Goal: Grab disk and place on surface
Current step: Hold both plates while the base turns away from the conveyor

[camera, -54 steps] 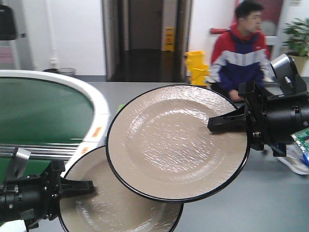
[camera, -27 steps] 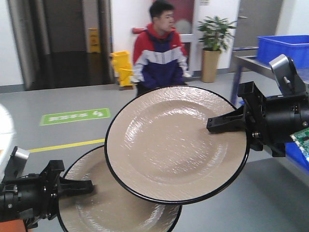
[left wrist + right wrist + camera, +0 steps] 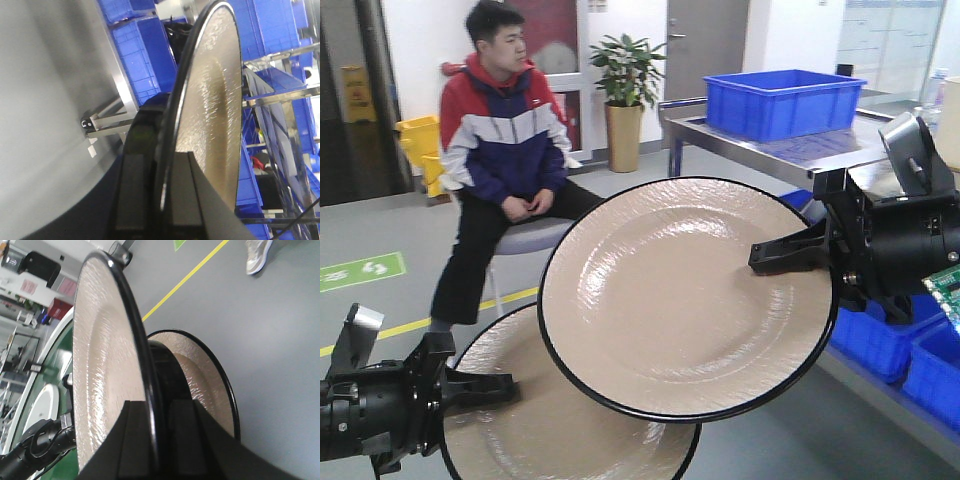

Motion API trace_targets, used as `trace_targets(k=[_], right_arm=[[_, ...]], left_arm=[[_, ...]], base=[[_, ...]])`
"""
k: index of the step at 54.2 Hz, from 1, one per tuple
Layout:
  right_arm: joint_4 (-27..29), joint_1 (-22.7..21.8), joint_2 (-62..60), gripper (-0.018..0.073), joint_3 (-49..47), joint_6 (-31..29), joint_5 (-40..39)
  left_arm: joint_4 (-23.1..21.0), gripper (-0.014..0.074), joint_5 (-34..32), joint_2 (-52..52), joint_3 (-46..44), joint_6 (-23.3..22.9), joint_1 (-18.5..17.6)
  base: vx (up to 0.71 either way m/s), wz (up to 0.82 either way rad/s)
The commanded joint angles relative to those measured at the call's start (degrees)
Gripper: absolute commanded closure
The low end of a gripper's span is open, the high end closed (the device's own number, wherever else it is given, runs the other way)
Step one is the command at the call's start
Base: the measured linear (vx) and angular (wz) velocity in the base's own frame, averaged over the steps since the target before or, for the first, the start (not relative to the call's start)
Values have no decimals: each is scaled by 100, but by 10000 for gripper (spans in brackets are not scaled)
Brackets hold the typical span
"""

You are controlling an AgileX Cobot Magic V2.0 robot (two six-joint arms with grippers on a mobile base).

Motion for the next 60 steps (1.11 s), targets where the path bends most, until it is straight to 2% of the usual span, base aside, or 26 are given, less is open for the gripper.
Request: trace_targets(k=[1, 21, 60], right_arm=[[687, -23, -216, 564, -227, 12, -214], [687, -23, -216, 564, -227, 12, -214], [687, -23, -216, 564, -227, 12, -220]], left_arm=[[-668, 598, 395, -278, -165, -87, -5], [-668, 598, 395, -278, -165, -87, -5], [-668, 598, 403, -278, -165, -87, -5]], base=[[31, -32], [34, -10], [42, 17]])
